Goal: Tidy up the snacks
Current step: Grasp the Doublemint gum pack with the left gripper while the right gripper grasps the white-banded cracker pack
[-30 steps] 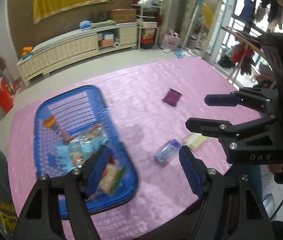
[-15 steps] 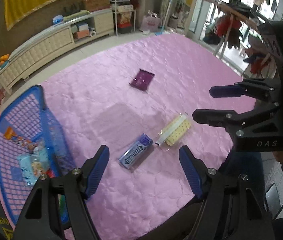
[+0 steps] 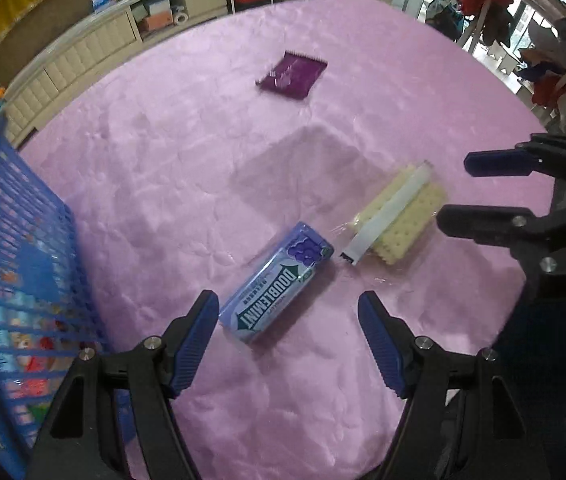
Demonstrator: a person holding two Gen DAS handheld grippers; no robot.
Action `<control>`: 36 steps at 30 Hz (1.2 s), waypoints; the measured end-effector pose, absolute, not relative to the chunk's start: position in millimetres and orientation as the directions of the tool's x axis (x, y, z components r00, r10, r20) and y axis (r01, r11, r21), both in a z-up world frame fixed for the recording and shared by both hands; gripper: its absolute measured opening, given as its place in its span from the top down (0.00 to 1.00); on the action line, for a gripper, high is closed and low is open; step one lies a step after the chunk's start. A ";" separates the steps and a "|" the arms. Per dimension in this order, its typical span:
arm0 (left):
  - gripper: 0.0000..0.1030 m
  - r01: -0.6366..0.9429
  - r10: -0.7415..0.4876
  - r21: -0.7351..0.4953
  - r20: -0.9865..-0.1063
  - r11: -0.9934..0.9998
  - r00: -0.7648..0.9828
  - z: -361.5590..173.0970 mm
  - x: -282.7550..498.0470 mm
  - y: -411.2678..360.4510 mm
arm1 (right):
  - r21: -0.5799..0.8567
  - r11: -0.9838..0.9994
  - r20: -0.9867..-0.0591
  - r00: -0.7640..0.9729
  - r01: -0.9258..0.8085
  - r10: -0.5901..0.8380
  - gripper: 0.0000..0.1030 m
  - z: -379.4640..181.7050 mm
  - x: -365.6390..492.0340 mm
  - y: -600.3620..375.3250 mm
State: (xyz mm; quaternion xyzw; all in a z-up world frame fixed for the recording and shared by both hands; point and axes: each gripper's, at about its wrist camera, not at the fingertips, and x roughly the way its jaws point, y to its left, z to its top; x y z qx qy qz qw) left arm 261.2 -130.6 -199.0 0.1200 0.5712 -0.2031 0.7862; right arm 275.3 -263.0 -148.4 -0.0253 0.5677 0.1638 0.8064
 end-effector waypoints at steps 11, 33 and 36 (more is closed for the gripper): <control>0.44 0.471 -0.178 -0.037 -0.950 0.881 0.257 -221.9 281.7 -134.8 | 0.168 0.949 -0.930 0.275 -0.265 0.242 0.33 -160.1 280.8 -271.1; 0.69 0.419 -0.196 -0.045 -0.925 0.907 0.325 -201.4 260.4 -109.0 | 0.131 0.949 -0.966 0.179 -0.286 0.188 0.07 -183.3 310.6 -219.5; 0.69 0.416 -0.202 -0.054 -0.925 0.908 0.321 -200.4 255.9 -105.7 | 0.095 0.943 -0.972 0.175 -0.318 0.157 0.06 -189.0 310.2 -206.0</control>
